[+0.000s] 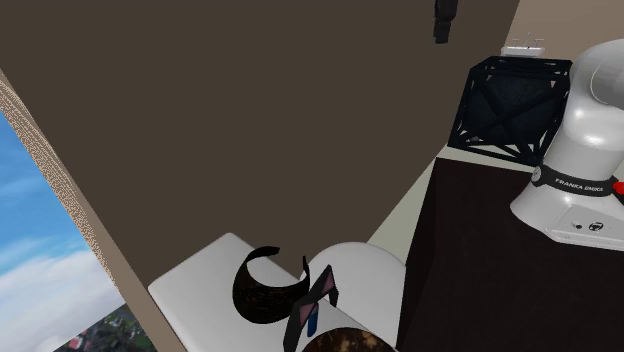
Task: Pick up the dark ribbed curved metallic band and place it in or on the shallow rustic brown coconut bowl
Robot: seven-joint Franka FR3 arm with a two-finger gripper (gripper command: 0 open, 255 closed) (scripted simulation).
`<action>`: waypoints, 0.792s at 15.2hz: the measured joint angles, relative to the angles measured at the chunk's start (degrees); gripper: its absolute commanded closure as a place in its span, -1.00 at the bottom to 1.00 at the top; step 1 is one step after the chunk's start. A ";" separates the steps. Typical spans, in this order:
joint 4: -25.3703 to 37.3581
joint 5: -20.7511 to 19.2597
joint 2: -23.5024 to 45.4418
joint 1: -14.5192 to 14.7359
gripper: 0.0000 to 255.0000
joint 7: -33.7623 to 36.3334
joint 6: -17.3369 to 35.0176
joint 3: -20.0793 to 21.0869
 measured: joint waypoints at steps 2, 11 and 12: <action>-1.43 0.14 2.14 0.72 -1.00 -0.08 3.86 0.50; -2.78 0.27 16.34 3.91 -1.00 0.60 20.86 3.76; -2.67 0.02 17.79 4.00 -1.00 0.23 22.41 3.81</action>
